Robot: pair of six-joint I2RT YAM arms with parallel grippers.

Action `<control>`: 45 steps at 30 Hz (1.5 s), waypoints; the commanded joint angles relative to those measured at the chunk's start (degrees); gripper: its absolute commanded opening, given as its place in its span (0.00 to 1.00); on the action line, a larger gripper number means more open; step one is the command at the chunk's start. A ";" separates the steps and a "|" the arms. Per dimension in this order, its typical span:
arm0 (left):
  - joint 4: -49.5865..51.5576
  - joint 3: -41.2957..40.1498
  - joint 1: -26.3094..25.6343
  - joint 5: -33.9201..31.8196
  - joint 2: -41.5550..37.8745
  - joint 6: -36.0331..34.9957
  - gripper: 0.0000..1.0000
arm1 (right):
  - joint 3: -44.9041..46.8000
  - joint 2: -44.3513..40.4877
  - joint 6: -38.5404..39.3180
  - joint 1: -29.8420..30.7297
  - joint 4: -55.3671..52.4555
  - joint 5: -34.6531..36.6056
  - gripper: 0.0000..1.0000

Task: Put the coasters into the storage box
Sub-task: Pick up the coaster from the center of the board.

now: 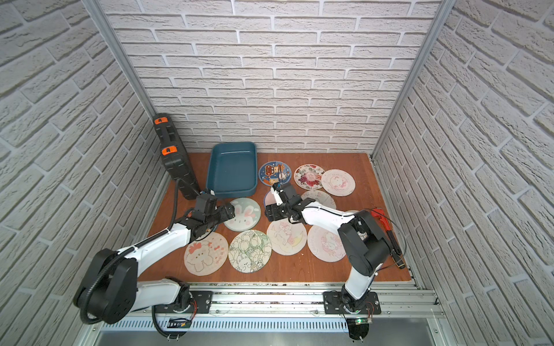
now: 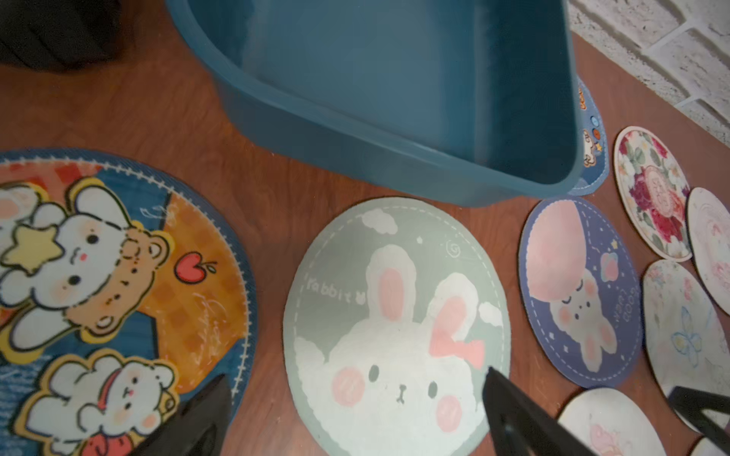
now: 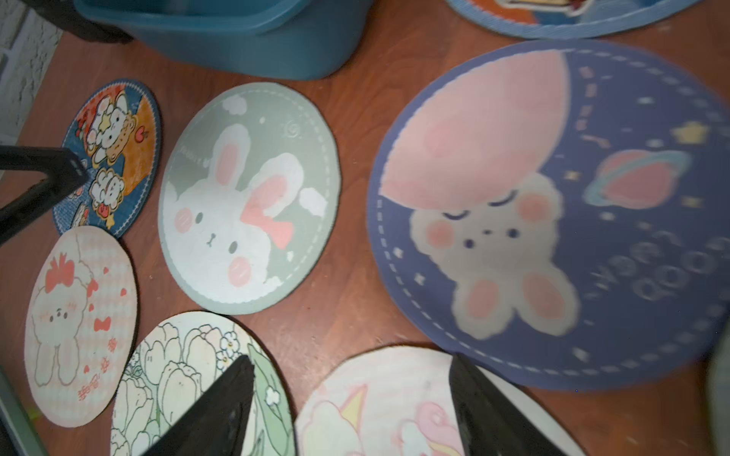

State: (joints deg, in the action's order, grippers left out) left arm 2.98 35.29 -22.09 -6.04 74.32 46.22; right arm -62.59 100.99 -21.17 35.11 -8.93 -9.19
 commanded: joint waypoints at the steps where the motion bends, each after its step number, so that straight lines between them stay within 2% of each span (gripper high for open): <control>1: -1.93 -1.68 -0.88 1.44 1.54 4.32 0.98 | -2.77 2.54 -2.35 2.50 3.29 -2.28 0.77; 8: -5.90 -2.94 -1.24 4.20 5.93 7.95 0.97 | -4.45 8.39 -7.62 3.55 9.63 -6.41 0.76; 16: -8.04 -2.51 -1.29 4.90 10.84 9.37 0.95 | -6.20 11.56 -8.80 3.74 9.72 -4.47 0.75; 21: -9.47 -2.50 -1.27 5.63 13.48 10.54 0.91 | -7.58 14.66 -9.33 3.75 9.45 -4.99 0.74; 26: -12.07 -2.59 -1.49 7.59 16.22 11.95 0.84 | -8.25 16.66 -9.41 3.73 9.60 -5.81 0.73; 35: -13.33 -1.85 -2.70 8.00 17.52 11.70 0.55 | -9.26 18.89 -9.33 3.88 9.37 -7.67 0.61; 38: -13.48 -1.64 -3.05 8.06 17.44 11.46 0.40 | -9.24 19.04 -9.25 3.99 9.27 -7.84 0.57; 41: -13.17 -1.45 -3.25 7.64 17.52 11.44 0.18 | -9.14 19.00 -9.13 4.11 9.27 -7.91 0.52; 45: -12.77 -1.36 -3.41 7.28 17.74 11.35 0.00 | -9.04 18.97 -9.11 4.31 9.41 -8.24 0.44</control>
State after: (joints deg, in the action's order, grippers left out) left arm -12.49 34.30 -24.58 -1.02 90.76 57.58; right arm -72.07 118.52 -30.02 38.63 2.15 -16.19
